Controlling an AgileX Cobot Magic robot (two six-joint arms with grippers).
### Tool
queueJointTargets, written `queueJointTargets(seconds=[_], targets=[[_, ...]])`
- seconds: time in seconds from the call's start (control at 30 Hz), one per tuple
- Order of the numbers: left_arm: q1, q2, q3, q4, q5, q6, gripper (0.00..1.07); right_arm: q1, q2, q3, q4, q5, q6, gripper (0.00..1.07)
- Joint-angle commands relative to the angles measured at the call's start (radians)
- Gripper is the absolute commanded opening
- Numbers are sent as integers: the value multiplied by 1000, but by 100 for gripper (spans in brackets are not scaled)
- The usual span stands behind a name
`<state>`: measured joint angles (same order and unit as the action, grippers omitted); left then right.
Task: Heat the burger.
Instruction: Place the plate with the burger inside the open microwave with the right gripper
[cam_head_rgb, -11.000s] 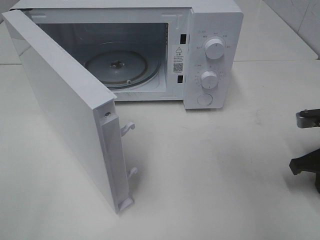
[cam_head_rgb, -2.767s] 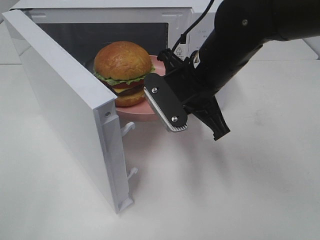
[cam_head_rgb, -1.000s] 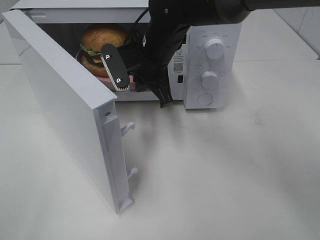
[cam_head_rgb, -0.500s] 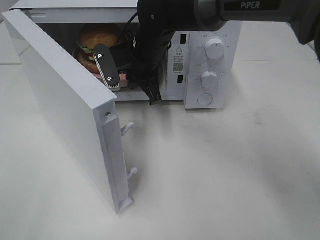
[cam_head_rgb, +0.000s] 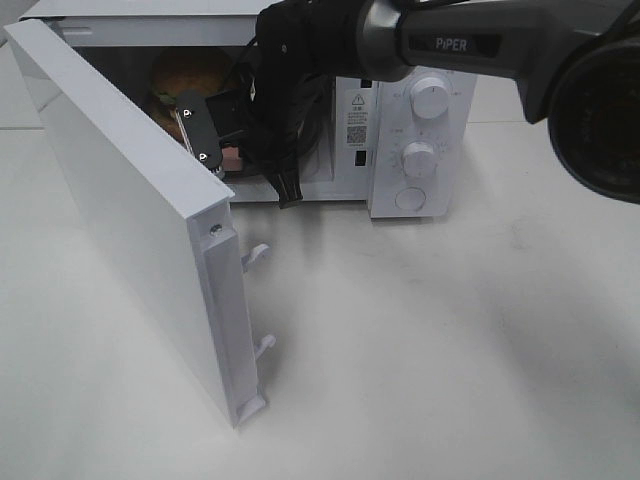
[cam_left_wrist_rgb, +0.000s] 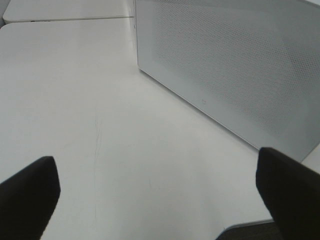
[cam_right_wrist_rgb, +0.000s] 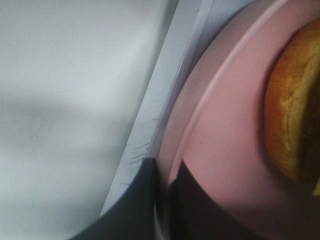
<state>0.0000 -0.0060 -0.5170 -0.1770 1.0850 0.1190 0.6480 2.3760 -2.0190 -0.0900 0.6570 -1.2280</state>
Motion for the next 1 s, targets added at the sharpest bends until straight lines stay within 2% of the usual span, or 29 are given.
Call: queueJointTargets(seconds=[0.03, 0.2, 0.5, 1.0], targets=[[-2, -16, 0, -4, -12, 2, 100, 6, 9, -51, -4, -51, 18, 0], [-2, -16, 0, -4, -12, 2, 100, 6, 37, -92, -6, -46, 35, 0], [-2, -16, 0, -4, -12, 2, 100, 3, 38, -95, -29, -81, 60, 2], [-2, -16, 0, -4, -12, 2, 100, 3, 38, -90, -28, -41, 91, 27]])
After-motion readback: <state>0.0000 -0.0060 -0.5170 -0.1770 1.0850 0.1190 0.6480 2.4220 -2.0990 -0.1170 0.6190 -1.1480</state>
